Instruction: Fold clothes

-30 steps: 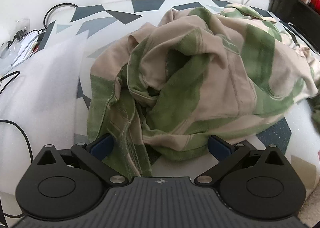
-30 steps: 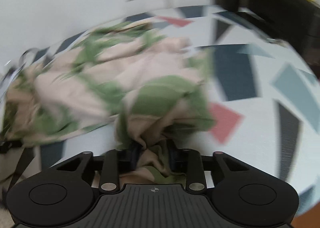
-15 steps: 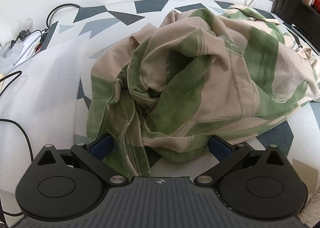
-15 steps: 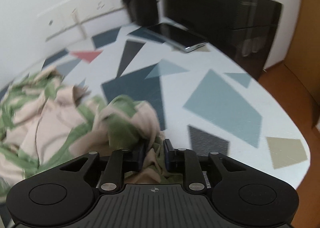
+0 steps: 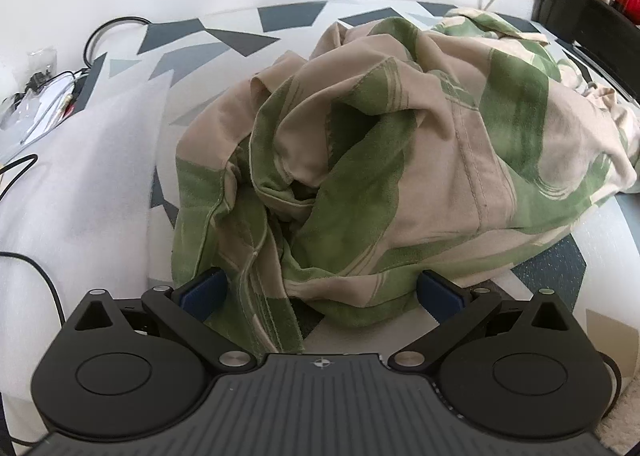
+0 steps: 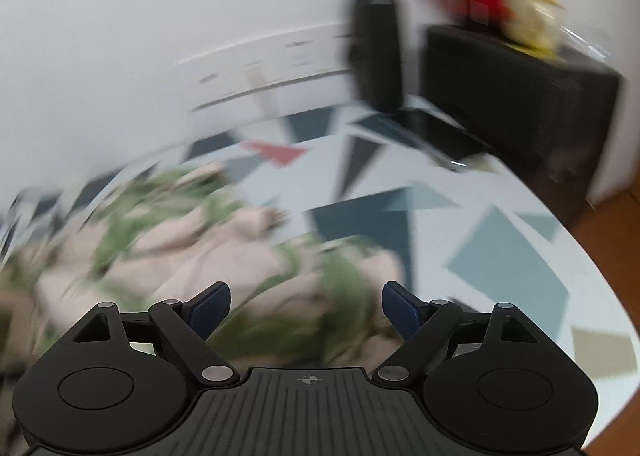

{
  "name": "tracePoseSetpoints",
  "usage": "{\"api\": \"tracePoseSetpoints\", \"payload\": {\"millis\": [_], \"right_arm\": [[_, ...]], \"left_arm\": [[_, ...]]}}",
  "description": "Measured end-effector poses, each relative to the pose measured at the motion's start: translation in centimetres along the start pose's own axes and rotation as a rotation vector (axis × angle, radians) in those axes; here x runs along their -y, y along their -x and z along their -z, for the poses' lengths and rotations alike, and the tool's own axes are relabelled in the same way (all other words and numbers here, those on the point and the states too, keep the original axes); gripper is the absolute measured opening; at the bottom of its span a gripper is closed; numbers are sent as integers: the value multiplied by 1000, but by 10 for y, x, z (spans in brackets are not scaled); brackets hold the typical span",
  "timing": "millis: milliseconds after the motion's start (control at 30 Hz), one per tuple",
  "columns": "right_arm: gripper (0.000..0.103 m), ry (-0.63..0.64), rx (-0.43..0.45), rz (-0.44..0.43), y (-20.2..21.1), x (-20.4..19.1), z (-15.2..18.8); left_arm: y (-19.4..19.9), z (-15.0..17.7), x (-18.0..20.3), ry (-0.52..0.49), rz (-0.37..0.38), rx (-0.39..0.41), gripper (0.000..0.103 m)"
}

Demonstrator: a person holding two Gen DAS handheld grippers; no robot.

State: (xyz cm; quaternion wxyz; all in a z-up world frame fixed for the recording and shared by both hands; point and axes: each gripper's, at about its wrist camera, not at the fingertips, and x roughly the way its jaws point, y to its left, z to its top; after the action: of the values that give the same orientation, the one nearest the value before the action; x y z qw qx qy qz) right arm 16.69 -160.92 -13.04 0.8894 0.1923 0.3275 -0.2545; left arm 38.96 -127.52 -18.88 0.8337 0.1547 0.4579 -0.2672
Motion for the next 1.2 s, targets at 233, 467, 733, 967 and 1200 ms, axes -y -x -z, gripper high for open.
{"api": "tracePoseSetpoints", "payload": {"millis": [233,467,733,967,1200], "right_arm": [[80,309,-79,-68,-7,-60,26],[80,492,-74,1,-37,-98,43],[23,498,-79,38,-55,-109,36],[6,289,77,97,-21,-73,10],[5,117,64,173,-17,-36,2]], "left_arm": [[18,19,-15,51,62,41,103],[35,43,-30,51,27,60,103],[34,44,-33,49,1,71,103],[34,38,-42,95,50,98,39],[48,32,-77,248,-4,169,10]]}}
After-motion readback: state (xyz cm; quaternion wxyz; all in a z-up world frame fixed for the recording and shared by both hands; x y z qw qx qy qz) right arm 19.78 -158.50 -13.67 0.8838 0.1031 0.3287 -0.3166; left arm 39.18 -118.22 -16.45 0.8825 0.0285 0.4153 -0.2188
